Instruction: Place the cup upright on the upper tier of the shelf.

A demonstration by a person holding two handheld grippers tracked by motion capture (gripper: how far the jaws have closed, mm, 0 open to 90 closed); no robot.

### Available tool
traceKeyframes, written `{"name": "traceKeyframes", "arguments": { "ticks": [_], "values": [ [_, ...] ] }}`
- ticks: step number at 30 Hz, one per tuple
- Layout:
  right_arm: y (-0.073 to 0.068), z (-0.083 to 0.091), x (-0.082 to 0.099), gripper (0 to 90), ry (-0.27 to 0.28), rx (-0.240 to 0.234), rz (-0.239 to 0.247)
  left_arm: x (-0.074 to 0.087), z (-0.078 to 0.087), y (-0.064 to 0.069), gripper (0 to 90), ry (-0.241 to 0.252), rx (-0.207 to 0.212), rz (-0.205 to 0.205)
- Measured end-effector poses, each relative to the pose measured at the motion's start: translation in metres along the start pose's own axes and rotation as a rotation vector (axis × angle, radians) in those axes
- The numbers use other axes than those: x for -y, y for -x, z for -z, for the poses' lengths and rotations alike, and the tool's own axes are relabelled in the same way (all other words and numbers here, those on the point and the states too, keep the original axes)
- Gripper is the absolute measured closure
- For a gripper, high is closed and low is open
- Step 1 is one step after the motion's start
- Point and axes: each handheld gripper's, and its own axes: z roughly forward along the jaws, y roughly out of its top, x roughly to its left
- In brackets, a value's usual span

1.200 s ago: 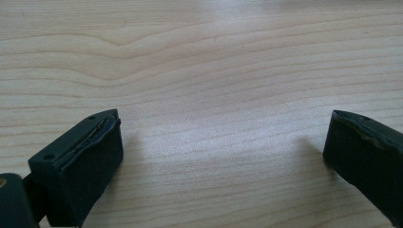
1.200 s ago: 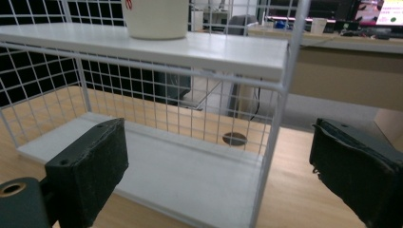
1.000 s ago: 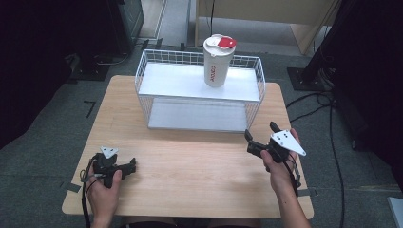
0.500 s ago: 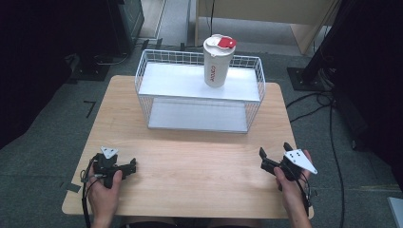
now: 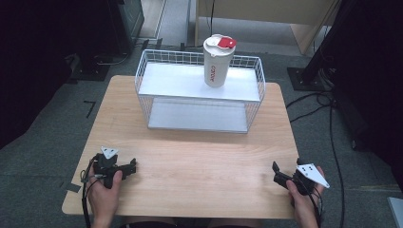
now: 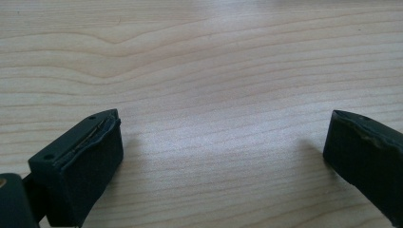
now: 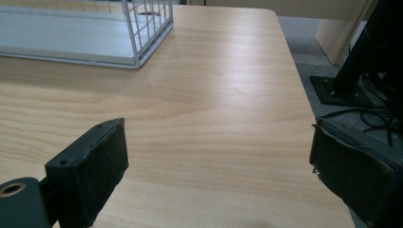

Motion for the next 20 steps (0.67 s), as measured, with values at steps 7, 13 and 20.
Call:
{"name": "traceKeyframes", "arguments": {
  "ticks": [7,13,20],
  "values": [
    [0.007,0.007,0.007,5.8,-0.040,0.024,-0.010,0.000,0.000,0.000,0.0,0.001,-0.001,0.000],
    [0.012,0.010,0.010,5.8,-0.179,0.057,-0.040,0.000,0.000,0.000,0.0,0.002,-0.001,0.002],
    [0.009,0.015,0.013,5.9,-0.216,0.066,-0.045,0.000,0.000,0.000,0.0,0.001,-0.001,0.000]
  ]
}}
